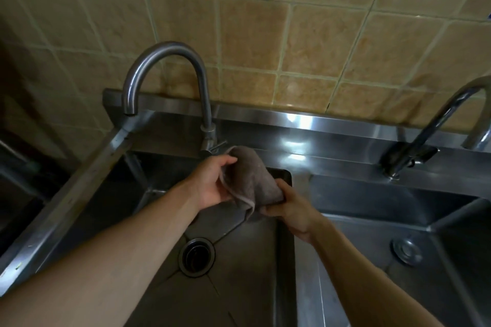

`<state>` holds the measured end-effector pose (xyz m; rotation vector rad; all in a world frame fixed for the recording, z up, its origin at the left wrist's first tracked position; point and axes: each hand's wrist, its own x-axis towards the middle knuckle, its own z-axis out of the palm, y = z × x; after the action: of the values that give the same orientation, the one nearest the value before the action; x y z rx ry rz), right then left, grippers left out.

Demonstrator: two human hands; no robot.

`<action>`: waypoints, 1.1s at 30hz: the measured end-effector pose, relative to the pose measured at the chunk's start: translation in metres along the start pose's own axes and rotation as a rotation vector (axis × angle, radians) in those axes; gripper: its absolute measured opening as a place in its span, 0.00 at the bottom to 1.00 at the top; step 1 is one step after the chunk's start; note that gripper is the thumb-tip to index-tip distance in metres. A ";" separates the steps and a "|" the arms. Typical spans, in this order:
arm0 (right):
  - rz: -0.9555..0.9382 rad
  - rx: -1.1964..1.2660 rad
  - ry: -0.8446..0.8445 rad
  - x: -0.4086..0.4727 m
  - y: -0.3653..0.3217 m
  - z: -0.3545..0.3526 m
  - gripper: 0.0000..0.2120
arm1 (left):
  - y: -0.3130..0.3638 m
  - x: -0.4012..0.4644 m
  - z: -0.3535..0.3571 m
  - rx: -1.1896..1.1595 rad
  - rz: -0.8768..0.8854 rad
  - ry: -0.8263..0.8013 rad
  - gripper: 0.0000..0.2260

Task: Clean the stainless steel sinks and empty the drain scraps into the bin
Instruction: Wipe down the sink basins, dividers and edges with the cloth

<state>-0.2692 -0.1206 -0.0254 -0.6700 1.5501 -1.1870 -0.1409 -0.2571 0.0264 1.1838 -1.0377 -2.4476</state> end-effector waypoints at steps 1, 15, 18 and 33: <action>-0.019 0.037 0.052 0.004 0.002 0.000 0.22 | 0.002 0.003 -0.002 0.003 -0.001 0.005 0.08; 0.050 0.290 0.303 0.022 0.002 -0.020 0.08 | -0.014 0.037 -0.028 0.541 -0.126 0.174 0.06; 0.067 0.322 0.415 0.053 0.011 -0.005 0.11 | -0.013 0.053 -0.041 0.874 0.046 0.251 0.07; -0.294 -1.213 0.397 0.206 0.013 0.062 0.27 | 0.016 0.084 -0.111 1.270 0.436 0.318 0.08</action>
<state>-0.2747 -0.3154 -0.1164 -1.5328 2.5568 -0.4514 -0.1127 -0.3640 -0.0598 1.2938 -2.4843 -1.0642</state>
